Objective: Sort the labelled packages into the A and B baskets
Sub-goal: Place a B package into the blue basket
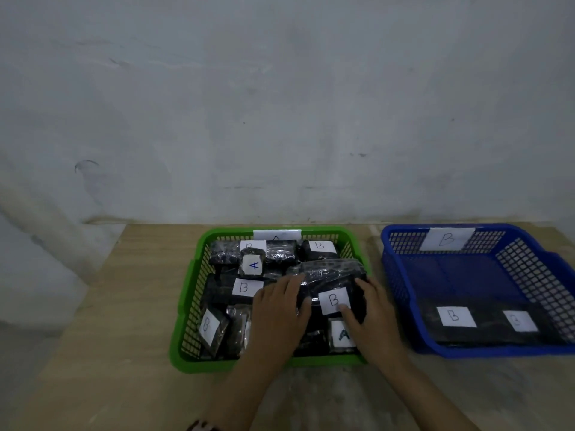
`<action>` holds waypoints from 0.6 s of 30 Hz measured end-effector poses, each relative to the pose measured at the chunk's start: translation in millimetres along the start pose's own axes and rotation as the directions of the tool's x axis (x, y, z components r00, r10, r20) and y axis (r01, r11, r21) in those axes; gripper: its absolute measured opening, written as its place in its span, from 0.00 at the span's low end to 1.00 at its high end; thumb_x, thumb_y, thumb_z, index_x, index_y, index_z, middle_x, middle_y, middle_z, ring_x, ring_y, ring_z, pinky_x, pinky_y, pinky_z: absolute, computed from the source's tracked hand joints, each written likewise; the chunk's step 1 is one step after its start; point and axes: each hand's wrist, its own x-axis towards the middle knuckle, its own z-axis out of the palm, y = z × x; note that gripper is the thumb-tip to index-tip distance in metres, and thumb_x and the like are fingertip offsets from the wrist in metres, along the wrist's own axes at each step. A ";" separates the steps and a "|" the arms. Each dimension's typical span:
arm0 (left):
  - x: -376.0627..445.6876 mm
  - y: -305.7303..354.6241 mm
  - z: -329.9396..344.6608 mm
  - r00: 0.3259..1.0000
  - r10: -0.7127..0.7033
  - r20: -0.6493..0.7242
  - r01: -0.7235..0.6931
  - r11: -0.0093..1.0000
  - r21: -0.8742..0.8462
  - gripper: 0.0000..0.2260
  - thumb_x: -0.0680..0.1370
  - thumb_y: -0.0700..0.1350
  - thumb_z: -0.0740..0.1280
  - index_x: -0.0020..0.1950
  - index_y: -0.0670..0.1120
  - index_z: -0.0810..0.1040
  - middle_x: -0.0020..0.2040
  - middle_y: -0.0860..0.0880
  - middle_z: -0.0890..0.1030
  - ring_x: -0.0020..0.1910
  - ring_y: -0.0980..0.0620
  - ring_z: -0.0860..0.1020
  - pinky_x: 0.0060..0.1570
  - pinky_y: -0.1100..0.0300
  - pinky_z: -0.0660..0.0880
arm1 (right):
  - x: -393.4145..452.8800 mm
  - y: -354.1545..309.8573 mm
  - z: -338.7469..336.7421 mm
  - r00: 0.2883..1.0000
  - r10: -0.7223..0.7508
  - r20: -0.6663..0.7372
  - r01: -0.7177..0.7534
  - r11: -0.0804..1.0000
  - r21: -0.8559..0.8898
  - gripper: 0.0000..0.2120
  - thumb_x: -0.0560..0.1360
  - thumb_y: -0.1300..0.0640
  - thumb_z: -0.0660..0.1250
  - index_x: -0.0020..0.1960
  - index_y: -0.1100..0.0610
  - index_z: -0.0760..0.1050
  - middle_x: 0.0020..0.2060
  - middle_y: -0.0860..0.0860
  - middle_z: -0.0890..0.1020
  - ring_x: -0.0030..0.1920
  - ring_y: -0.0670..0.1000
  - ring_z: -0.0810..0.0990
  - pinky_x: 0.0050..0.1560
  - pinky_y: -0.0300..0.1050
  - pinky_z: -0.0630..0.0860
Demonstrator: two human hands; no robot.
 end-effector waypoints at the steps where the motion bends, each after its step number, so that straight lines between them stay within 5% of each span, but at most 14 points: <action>1: 5.9 2.2 2.6 0.999 -0.019 0.043 0.019 1.000 -0.013 0.22 0.78 0.55 0.52 0.70 0.48 0.61 0.68 0.48 0.70 0.66 0.48 0.69 0.67 0.52 0.62 | 0.2 0.4 1.5 1.000 -0.012 -0.002 0.012 1.000 -0.022 0.28 0.72 0.55 0.68 0.69 0.59 0.63 0.69 0.56 0.67 0.68 0.55 0.65 0.69 0.52 0.64; 4: 14.6 5.8 8.5 0.987 -0.117 0.115 0.120 0.992 -0.025 0.24 0.79 0.52 0.56 0.73 0.50 0.53 0.70 0.49 0.69 0.67 0.48 0.68 0.69 0.52 0.60 | 2.9 0.0 2.8 1.000 -0.023 0.011 0.023 0.998 -0.057 0.29 0.72 0.56 0.68 0.69 0.58 0.62 0.66 0.55 0.70 0.66 0.55 0.68 0.66 0.51 0.65; 9: 11.6 9.6 8.0 0.984 -0.171 0.045 0.176 0.969 -0.175 0.23 0.77 0.48 0.62 0.69 0.51 0.59 0.63 0.48 0.76 0.61 0.48 0.74 0.65 0.50 0.68 | 5.9 -4.5 -8.1 0.999 0.042 -0.019 -0.038 0.984 0.177 0.27 0.73 0.62 0.66 0.68 0.53 0.61 0.63 0.54 0.71 0.62 0.51 0.71 0.63 0.50 0.70; 14: 4.5 18.9 1.9 0.986 -0.132 -0.098 0.097 0.948 -0.302 0.12 0.77 0.43 0.62 0.61 0.46 0.70 0.54 0.44 0.80 0.49 0.47 0.77 0.45 0.57 0.73 | 10.1 -8.7 -26.5 0.997 0.080 0.001 -0.075 0.931 0.356 0.18 0.75 0.64 0.62 0.63 0.56 0.67 0.55 0.53 0.77 0.56 0.50 0.75 0.55 0.42 0.71; 18: 5.3 26.8 -2.4 0.977 -0.092 -0.190 0.021 0.938 -0.345 0.10 0.77 0.41 0.62 0.58 0.45 0.73 0.50 0.44 0.80 0.45 0.48 0.76 0.41 0.57 0.72 | 11.9 -11.4 -41.0 0.997 0.067 0.036 -0.076 0.886 0.458 0.09 0.77 0.61 0.60 0.55 0.52 0.69 0.43 0.42 0.75 0.49 0.46 0.76 0.46 0.34 0.72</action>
